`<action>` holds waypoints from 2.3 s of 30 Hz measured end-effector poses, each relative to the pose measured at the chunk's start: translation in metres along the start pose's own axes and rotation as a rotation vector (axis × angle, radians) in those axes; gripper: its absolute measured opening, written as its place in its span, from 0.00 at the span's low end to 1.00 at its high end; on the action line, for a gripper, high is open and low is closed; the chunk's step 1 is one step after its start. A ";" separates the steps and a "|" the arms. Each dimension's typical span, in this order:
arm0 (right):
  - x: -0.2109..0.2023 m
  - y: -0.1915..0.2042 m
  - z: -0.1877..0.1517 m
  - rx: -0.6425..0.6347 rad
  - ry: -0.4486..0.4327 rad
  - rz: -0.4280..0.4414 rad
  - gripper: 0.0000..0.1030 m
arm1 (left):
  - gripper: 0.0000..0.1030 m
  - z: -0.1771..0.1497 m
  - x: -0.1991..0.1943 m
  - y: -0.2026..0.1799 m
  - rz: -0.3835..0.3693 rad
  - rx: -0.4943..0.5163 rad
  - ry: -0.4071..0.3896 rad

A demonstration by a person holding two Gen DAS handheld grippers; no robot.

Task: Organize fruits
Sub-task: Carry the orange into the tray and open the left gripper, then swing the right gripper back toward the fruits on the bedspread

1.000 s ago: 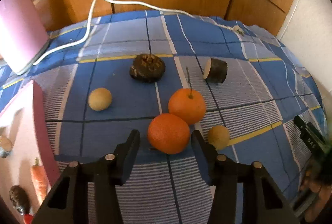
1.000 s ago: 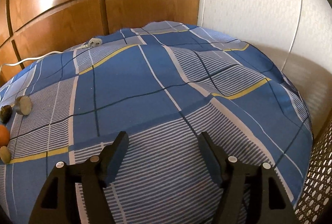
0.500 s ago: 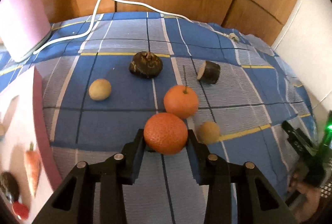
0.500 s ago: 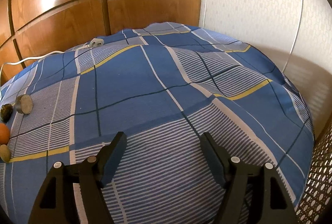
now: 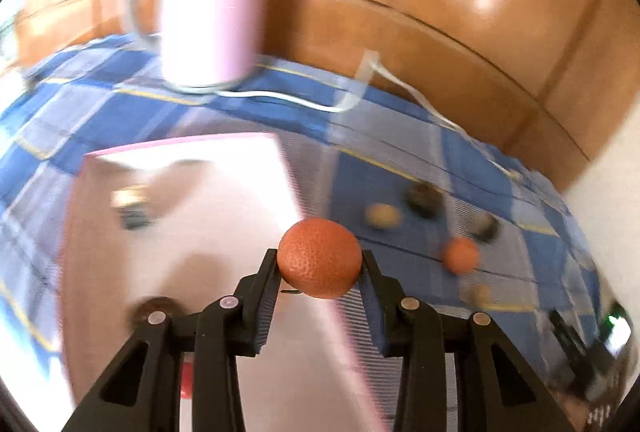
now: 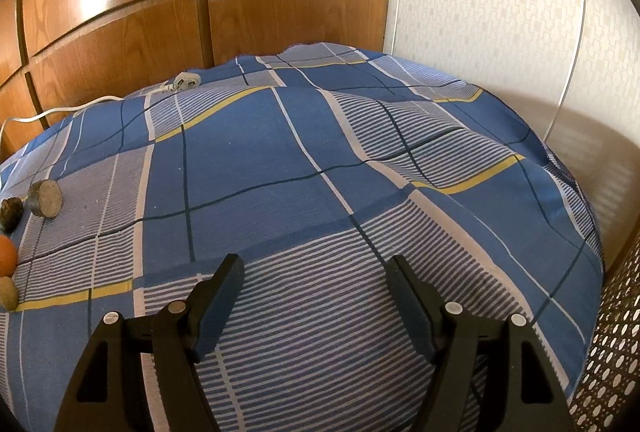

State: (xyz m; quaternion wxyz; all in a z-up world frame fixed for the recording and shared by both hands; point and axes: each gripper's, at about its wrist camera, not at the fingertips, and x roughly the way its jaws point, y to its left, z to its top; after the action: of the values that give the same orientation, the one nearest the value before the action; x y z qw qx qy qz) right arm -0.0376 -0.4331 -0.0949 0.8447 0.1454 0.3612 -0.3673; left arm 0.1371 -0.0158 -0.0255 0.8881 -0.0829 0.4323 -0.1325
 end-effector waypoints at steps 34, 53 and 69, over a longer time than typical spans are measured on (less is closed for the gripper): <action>-0.001 0.002 0.001 -0.020 0.000 -0.018 0.72 | 0.93 -0.027 -0.068 0.060 0.318 -0.151 -0.230; -0.002 0.002 0.001 -0.020 0.006 -0.018 0.72 | 0.97 -0.081 -0.085 0.088 0.346 -0.235 -0.184; -0.016 0.034 0.009 -0.096 0.059 0.060 0.72 | 0.97 -0.088 -0.085 0.083 0.326 -0.226 -0.171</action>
State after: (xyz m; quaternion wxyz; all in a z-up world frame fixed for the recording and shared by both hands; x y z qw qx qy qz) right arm -0.0162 -0.4058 -0.0780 0.8502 0.1265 0.3988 -0.3196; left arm 0.0308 0.0863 -0.0380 0.9162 -0.1221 0.3752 0.0697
